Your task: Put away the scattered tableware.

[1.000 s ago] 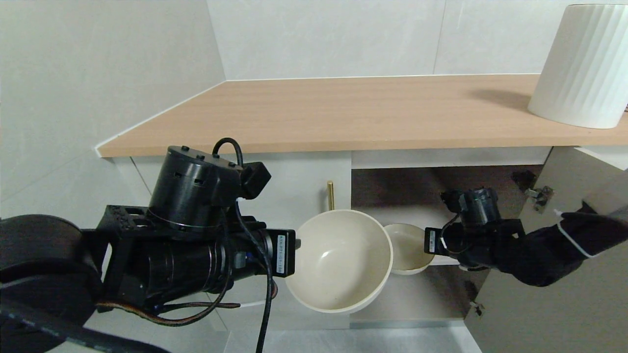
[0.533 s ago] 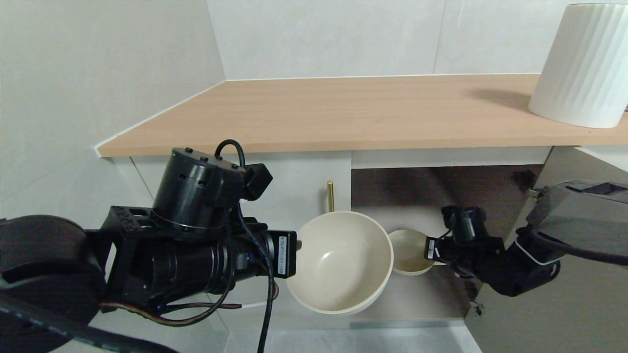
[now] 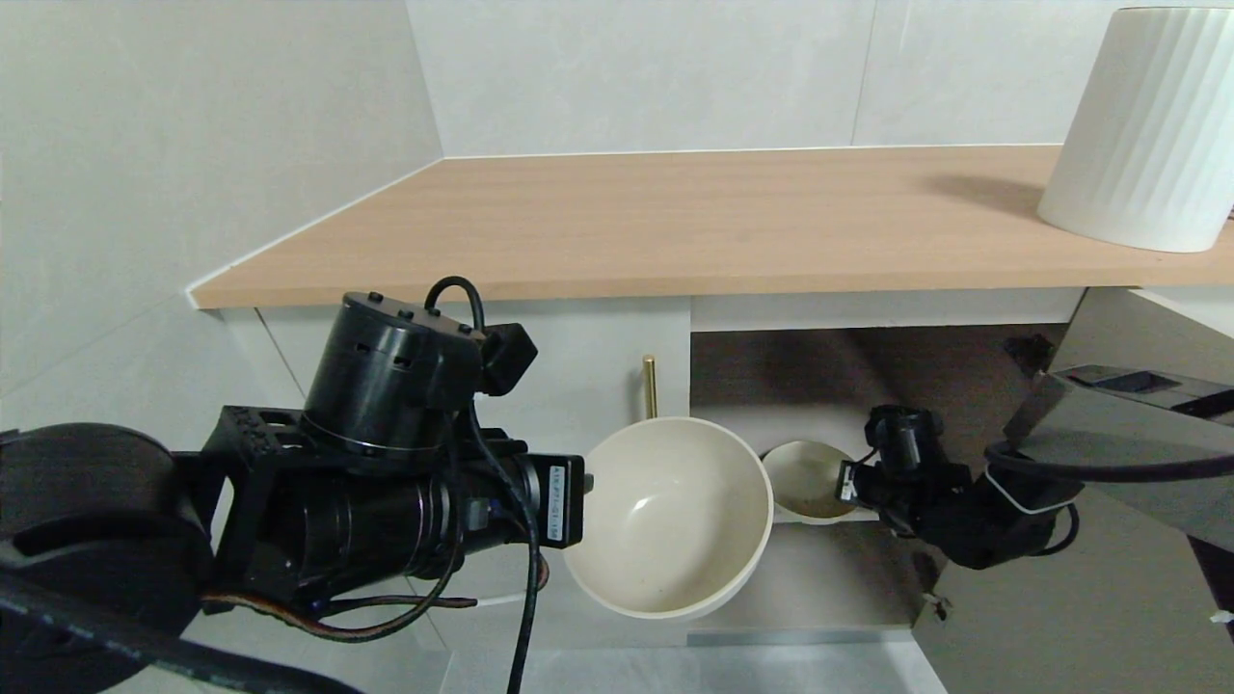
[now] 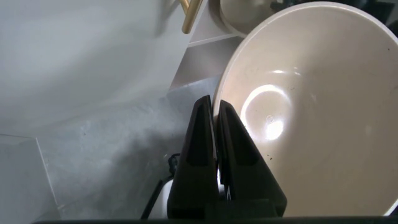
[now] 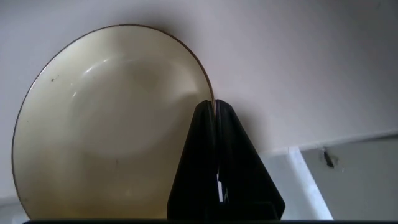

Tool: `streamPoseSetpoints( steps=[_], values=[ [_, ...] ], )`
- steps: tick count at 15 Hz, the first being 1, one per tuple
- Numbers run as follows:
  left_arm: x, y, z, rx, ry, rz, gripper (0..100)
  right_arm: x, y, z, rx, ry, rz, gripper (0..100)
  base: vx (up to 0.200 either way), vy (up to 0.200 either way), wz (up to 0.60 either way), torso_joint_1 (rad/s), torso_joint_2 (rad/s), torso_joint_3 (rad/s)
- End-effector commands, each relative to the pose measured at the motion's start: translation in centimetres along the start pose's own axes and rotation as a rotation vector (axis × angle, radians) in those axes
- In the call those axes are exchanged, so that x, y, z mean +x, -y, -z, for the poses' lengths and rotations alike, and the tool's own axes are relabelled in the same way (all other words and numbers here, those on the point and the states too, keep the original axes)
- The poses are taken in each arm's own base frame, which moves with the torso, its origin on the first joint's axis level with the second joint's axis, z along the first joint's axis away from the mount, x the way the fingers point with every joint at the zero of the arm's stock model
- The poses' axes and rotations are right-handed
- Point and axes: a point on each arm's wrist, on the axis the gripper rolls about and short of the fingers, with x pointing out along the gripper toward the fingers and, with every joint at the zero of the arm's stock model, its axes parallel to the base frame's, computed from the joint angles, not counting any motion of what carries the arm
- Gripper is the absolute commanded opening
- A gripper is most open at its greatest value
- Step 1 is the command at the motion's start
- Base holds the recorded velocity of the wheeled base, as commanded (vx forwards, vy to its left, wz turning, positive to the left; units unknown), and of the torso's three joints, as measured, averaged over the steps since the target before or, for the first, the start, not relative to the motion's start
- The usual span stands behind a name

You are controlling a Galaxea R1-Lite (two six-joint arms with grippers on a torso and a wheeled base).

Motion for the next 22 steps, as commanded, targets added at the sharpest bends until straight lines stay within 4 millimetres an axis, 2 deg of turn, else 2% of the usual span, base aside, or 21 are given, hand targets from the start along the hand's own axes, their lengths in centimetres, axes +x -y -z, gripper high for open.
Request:
streamPoseSetpoints(
  steps=[1, 5, 15, 16, 22],
  values=[
    [0.0, 0.0, 0.0, 0.000, -0.002, -0.001, 0, 1.2, 0.1, 0.2, 0.008, 0.006, 0.014, 0, 0.000, 0.000, 0.00, 0.000, 0.00, 0.000],
    [0.1, 0.0, 0.0, 0.000, -0.002, -0.001, 0, 2.4, 0.0, -0.2, 0.020, 0.043, 0.041, 0, 0.000, 0.000, 0.00, 0.000, 0.00, 0.000],
    [0.2, 0.0, 0.1, 0.001, -0.007, -0.003, 0, 2.7, 0.2, -0.8, 0.032, 0.061, 0.044, 0, 0.000, 0.000, 0.00, 0.000, 0.00, 0.000],
    [0.2, 0.0, 0.1, 0.001, -0.007, -0.003, 0, 2.8, 0.2, -0.9, 0.037, 0.066, 0.043, 100, 0.000, 0.000, 0.00, 0.000, 0.00, 0.000],
    [0.4, 0.0, 0.2, 0.001, -0.011, -0.005, 0, 2.6, 0.3, -1.5, 0.062, 0.080, 0.044, 100, 0.000, 0.000, 0.00, 0.000, 0.00, 0.000]
  ],
)
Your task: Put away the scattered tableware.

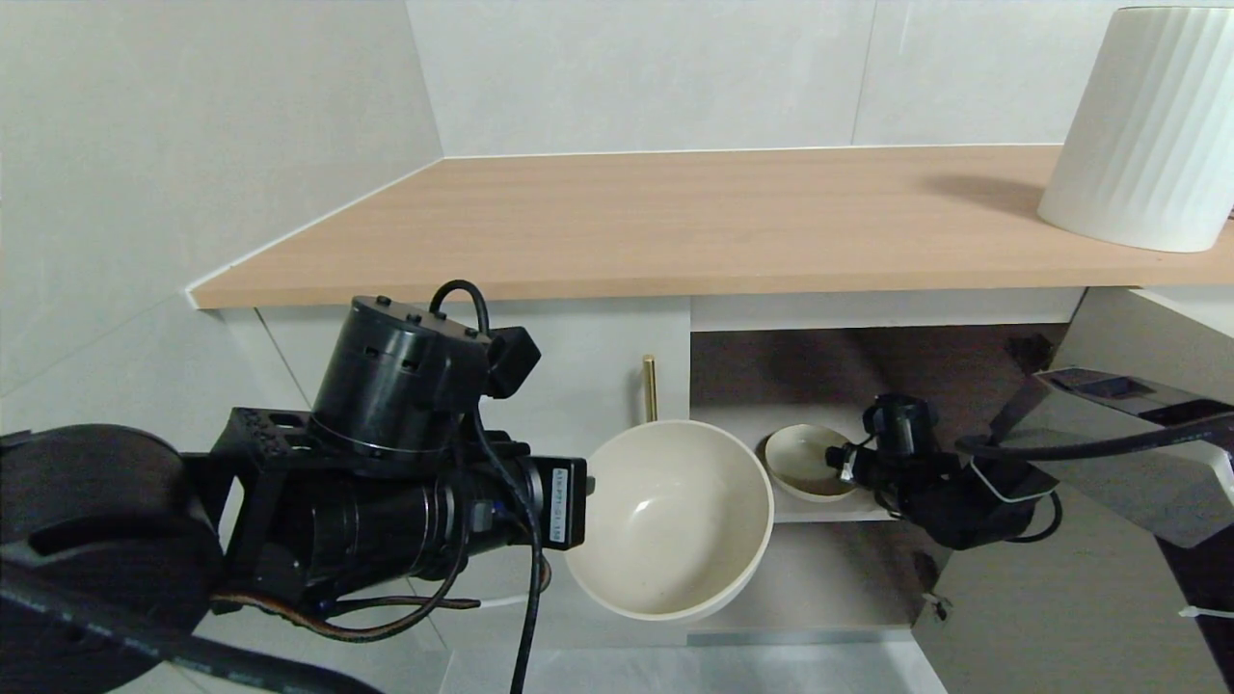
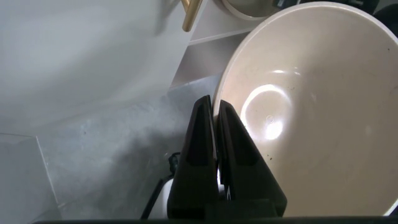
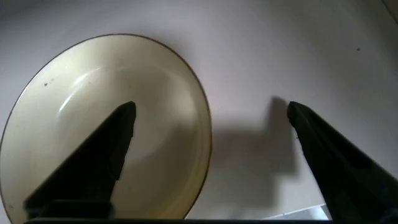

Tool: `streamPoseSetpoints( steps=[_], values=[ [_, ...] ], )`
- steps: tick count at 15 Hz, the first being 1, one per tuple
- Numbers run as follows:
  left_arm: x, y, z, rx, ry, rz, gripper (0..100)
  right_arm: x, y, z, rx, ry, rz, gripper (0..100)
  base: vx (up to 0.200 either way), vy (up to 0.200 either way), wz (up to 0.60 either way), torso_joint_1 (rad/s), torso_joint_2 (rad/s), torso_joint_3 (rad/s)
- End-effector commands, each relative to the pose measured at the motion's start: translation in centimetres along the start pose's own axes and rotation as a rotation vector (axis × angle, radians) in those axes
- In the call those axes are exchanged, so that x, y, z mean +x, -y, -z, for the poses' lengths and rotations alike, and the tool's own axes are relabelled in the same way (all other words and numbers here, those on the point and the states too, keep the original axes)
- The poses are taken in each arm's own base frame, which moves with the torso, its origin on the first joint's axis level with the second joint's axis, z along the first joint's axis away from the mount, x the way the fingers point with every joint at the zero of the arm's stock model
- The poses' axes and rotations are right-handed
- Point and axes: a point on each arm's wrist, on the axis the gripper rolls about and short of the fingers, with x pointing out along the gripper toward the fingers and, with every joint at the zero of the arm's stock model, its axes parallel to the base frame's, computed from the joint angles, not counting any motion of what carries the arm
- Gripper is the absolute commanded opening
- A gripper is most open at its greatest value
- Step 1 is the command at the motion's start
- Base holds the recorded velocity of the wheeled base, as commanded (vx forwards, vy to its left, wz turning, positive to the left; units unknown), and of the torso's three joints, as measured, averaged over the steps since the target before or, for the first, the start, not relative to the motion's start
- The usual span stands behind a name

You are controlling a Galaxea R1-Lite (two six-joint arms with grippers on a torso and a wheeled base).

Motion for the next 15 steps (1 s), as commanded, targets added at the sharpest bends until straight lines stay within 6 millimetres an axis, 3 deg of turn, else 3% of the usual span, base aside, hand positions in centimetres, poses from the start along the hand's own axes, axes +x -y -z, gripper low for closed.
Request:
streamPoseSetpoints(
  steps=[1, 5, 9, 10, 13, 15],
  values=[
    [0.2, 0.0, 0.1, 0.000, -0.006, -0.003, 0, -0.5, -0.1, -0.4, 0.004, 0.008, -0.006, 100, 0.000, 0.000, 0.00, 0.000, 0.00, 0.000],
    [3.1, 0.2, 1.7, 0.025, -0.088, -0.055, 0, -4.7, -0.1, -2.7, 0.006, 0.017, -0.041, 100, 0.000, 0.000, 0.00, 0.000, 0.00, 0.000],
    [7.4, 0.3, 4.6, 0.114, -0.157, -0.260, 0, -11.7, -1.1, -4.2, -0.065, -0.050, -0.215, 100, 0.000, 0.000, 0.00, 0.000, 0.00, 0.000],
    [8.5, 0.3, 5.7, 0.146, -0.185, -0.296, 0, -15.1, -1.6, -4.6, -0.112, -0.112, -0.296, 100, 0.000, 0.000, 0.00, 0.000, 0.00, 0.000],
    [8.8, 0.9, 6.5, 0.170, -0.209, -0.291, 0, -21.3, -2.6, -4.7, -0.210, -0.232, -0.469, 100, 0.000, 0.000, 0.00, 0.000, 0.00, 0.000],
    [9.0, 1.0, 6.7, 0.177, -0.218, -0.290, 0, -23.9, -2.8, -4.0, -0.309, -0.318, -0.538, 100, 0.000, 0.000, 0.00, 0.000, 0.00, 0.000]
  ],
)
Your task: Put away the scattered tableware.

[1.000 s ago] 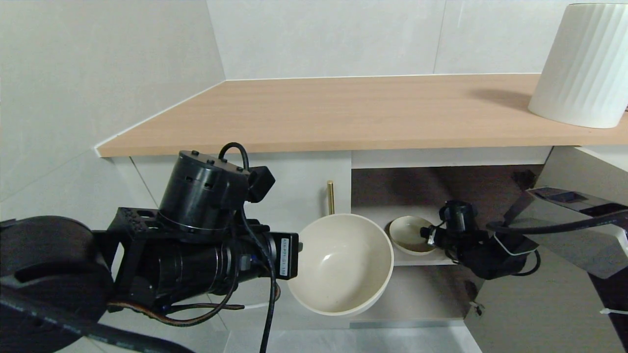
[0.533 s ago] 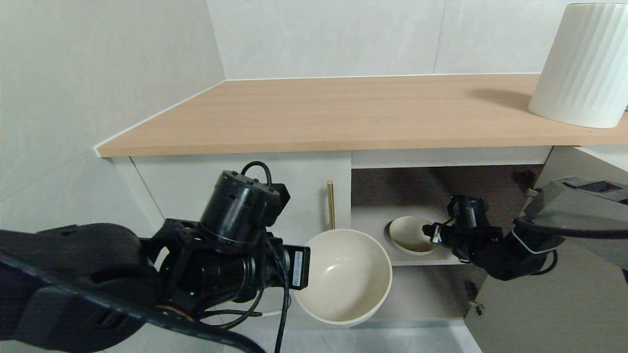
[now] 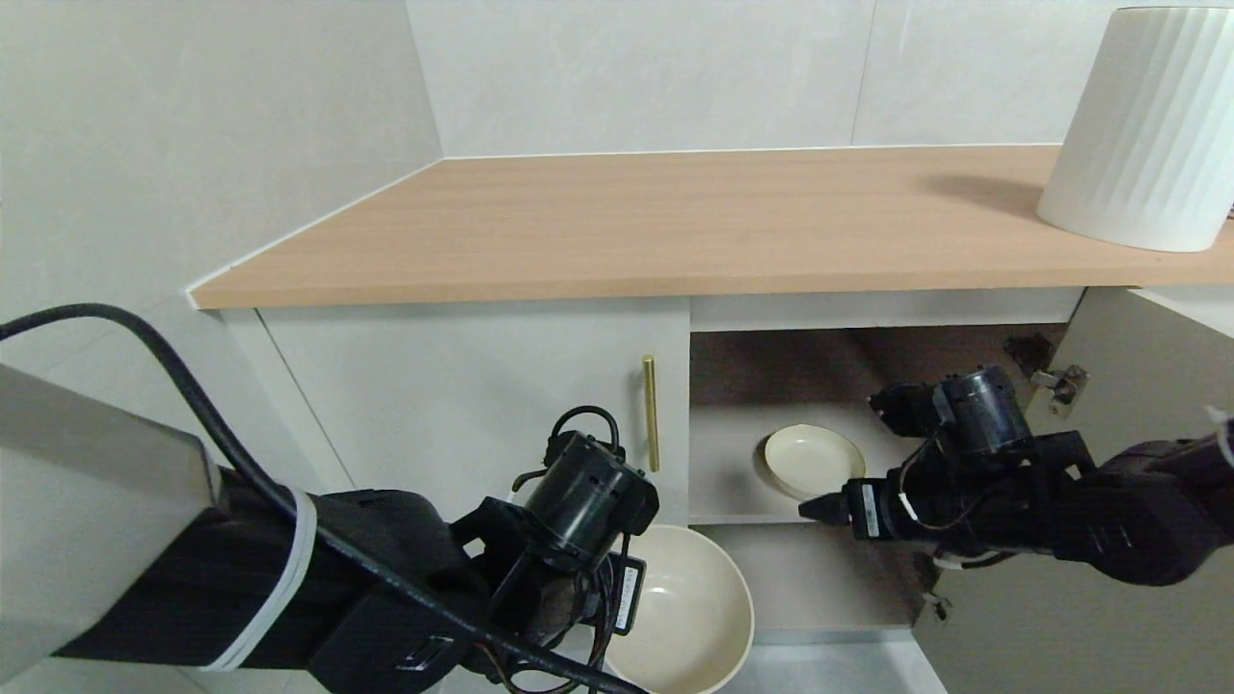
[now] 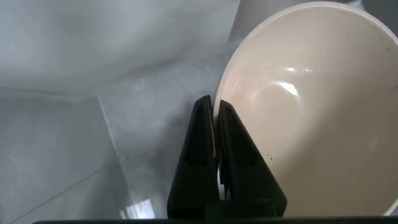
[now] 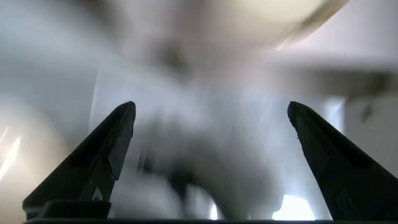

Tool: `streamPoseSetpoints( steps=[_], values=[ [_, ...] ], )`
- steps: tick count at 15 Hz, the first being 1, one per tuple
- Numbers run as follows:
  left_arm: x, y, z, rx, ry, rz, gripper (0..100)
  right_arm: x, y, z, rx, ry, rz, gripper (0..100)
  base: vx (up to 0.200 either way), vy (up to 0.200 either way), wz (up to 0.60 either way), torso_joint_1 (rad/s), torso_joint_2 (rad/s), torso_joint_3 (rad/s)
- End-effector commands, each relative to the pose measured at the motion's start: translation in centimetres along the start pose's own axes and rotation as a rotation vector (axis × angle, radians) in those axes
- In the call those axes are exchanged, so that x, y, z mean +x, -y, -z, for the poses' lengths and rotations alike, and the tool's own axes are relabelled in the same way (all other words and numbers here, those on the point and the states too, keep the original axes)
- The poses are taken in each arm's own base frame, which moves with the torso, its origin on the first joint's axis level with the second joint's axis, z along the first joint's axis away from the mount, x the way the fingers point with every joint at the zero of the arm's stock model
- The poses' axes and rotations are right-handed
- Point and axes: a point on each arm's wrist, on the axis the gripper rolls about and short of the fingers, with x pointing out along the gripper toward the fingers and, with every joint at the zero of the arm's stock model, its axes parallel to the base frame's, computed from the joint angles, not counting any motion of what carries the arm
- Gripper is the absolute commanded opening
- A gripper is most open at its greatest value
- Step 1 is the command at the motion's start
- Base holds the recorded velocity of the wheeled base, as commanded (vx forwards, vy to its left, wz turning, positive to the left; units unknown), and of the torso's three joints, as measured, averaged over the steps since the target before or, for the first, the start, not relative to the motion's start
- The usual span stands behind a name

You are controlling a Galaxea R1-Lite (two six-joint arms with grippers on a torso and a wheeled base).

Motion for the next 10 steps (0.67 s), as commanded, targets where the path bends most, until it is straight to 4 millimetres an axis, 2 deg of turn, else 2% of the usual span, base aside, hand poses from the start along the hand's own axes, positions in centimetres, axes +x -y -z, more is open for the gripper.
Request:
streamPoseSetpoints(
  steps=[1, 4, 10],
  values=[
    [0.6, 0.3, 0.4, 0.012, -0.020, -0.005, 0, -4.2, -2.7, 0.5, -0.101, 0.010, -0.101, 100, 0.000, 0.000, 0.00, 0.000, 0.00, 0.000],
    [0.4, 0.9, 0.6, 0.026, -0.017, 0.010, 0, -3.9, -4.3, 2.2, -0.150, -0.074, -0.162, 100, 0.000, 0.000, 0.00, 0.000, 0.00, 0.000],
    [-0.7, 1.6, 0.4, 0.030, 0.014, 0.042, 0, -1.0, -5.2, 3.7, -0.166, -0.171, -0.167, 100, 0.000, 0.000, 0.00, 0.000, 0.00, 0.000]
  ],
)
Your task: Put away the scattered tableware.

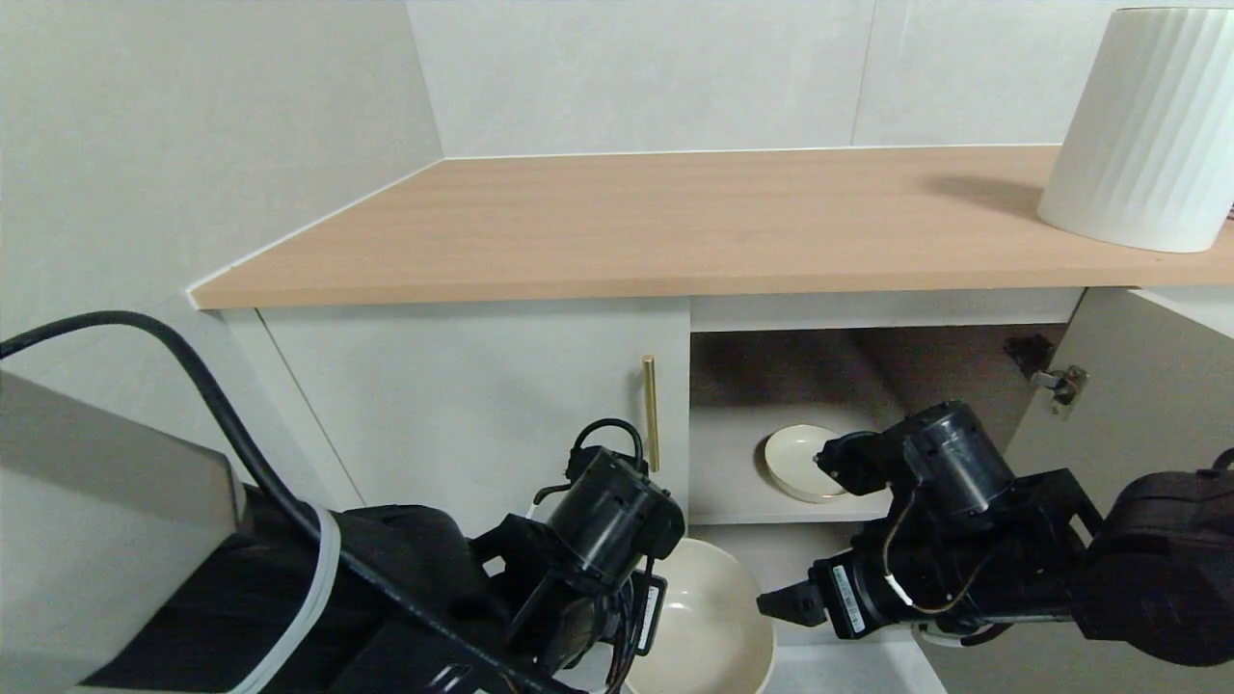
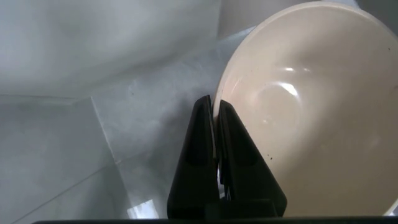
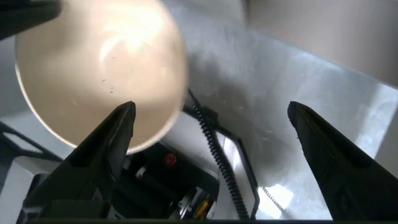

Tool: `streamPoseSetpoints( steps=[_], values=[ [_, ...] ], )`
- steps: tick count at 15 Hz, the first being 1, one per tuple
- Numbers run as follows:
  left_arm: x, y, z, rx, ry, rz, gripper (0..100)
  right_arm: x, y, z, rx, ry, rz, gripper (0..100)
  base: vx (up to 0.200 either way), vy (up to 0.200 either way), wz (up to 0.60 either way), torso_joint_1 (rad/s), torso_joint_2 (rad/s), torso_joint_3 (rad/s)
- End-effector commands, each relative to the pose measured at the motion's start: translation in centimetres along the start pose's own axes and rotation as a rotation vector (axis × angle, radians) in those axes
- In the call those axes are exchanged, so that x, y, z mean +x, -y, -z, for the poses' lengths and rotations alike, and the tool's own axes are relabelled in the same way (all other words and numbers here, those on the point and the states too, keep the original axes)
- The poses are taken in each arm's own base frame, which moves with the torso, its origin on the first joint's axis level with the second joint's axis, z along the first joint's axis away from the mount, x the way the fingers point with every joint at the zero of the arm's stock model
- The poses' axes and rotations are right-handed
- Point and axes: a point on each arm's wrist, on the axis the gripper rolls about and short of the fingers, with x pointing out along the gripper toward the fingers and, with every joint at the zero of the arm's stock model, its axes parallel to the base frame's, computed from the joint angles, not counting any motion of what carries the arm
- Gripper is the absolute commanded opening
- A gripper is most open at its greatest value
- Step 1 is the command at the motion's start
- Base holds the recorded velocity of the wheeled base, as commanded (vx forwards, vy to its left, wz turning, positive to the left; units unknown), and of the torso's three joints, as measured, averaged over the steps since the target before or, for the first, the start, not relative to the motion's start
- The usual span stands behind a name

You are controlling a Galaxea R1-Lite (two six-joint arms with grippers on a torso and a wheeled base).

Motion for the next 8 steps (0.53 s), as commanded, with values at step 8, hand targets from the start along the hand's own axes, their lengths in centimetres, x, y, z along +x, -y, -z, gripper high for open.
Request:
streamPoseSetpoints(
  steps=[8],
  values=[
    [-1.3, 0.7, -0.1, 0.005, 0.028, 0.034, 0, 3.2, -0.3, 0.5, 0.017, -0.025, -0.002, 100, 0.000, 0.000, 0.00, 0.000, 0.00, 0.000]
  ],
)
